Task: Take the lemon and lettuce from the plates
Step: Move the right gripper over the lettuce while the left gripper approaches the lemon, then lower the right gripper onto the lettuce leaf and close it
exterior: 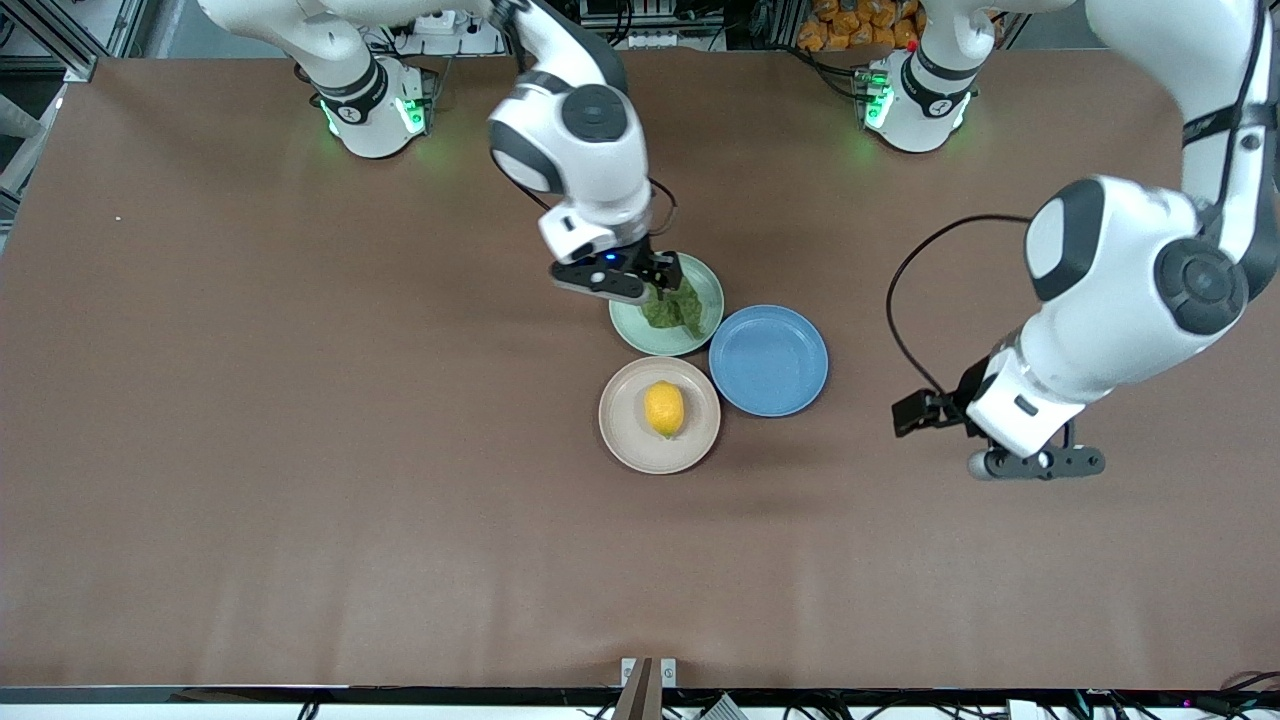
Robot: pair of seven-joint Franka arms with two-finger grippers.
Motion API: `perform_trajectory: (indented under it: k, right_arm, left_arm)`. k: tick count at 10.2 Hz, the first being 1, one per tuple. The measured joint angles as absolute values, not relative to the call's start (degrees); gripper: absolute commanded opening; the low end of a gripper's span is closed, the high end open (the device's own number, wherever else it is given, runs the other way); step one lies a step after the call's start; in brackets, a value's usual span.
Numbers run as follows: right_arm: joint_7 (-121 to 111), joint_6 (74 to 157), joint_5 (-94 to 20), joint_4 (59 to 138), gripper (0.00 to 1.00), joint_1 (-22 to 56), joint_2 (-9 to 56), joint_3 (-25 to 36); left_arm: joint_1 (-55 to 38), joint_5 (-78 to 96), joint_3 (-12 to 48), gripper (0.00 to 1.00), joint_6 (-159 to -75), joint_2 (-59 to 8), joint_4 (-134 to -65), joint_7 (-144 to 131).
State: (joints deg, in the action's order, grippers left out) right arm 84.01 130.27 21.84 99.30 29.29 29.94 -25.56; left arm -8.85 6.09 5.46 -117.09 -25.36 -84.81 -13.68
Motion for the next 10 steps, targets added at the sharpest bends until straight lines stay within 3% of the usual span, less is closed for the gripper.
perform_trajectory:
  k: [4, 6, 7, 9, 10]
  right_arm:
    - [98.7, 136.7, 34.8, 98.9, 1.0, 33.3, 39.0, -25.6]
    - [106.3, 141.4, 43.0, 98.8, 0.91, 33.5, 42.5, -25.5]
    - [108.8, 142.2, 45.6, 98.3, 0.76, 33.5, 44.1, -25.5]
    - [109.3, 142.3, 46.3, 97.3, 0.14, 33.4, 45.1, -25.5]
    - [109.3, 142.2, 46.3, 96.9, 0.0, 33.4, 45.1, -25.5]
  left_arm:
    - [-9.7, 6.5, 5.6, 1.0, -122.2, -28.7, -84.7, -15.4]
    - [-11.6, 6.5, 5.6, 1.0, -125.6, -30.1, -84.7, -19.0]
    - [-12.5, 6.5, 5.6, 1.0, -126.8, -30.7, -84.7, -20.5]
    - [-13.7, 6.5, 5.6, 1.0, -129.5, -31.8, -84.7, -23.1]
    - [-14.0, 6.5, 5.6, 1.0, -130.4, -32.2, -84.7, -23.8]
